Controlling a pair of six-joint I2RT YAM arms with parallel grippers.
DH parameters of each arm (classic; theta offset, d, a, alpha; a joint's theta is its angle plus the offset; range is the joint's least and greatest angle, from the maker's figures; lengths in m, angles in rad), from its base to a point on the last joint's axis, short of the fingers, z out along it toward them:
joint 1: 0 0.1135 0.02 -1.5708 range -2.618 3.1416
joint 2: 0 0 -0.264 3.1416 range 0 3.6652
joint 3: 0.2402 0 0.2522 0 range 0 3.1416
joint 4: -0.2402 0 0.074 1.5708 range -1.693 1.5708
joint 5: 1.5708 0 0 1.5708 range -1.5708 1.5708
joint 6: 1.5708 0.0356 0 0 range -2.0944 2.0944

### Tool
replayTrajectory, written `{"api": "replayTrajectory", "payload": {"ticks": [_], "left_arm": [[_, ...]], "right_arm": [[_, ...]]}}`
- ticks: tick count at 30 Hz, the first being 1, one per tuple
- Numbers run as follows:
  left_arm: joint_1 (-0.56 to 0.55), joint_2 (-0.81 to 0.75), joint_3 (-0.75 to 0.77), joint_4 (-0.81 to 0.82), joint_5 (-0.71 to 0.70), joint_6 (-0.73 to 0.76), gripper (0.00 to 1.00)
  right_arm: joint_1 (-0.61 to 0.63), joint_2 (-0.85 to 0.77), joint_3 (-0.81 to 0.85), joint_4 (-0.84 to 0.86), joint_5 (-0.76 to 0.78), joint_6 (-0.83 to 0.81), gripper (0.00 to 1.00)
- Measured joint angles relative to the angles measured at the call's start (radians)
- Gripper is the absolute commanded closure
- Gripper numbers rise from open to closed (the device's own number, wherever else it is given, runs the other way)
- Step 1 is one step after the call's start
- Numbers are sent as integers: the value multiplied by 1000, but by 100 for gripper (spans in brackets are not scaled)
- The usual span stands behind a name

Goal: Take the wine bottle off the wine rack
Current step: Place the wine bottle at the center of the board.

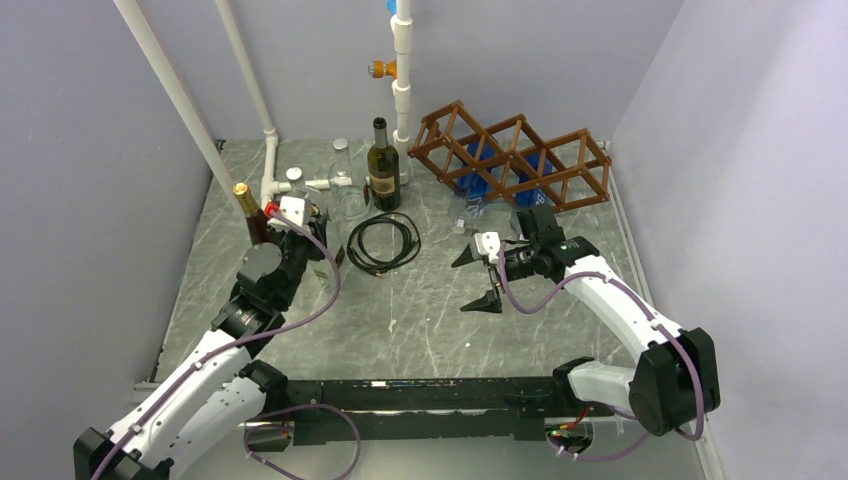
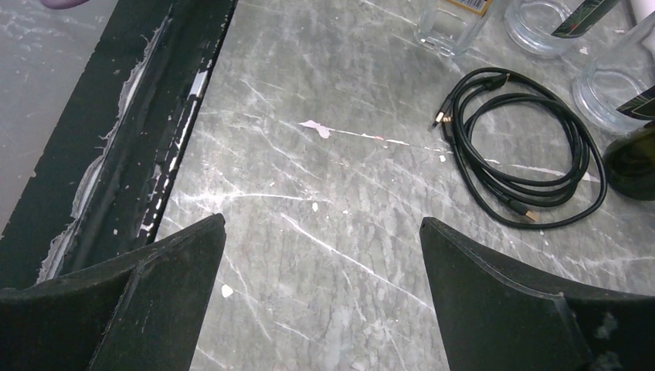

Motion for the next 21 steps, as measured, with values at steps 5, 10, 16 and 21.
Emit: {"api": "replayTrajectory", "payload": {"ticks": [5, 10, 16, 21], "left_arm": [[43, 38, -13, 50, -8, -1, 100], [75, 79, -15, 72, -8, 0, 100], [112, 108, -16, 108, -5, 0, 100], [139, 144, -16, 131, 3, -2, 100]], "right_arm": [[-1, 0, 0, 3, 4, 0, 0], [-3, 1, 0, 5, 11, 0, 0], [-6, 1, 0, 7, 16, 0, 0], [-8, 1, 0, 7, 16, 0, 0]]}}
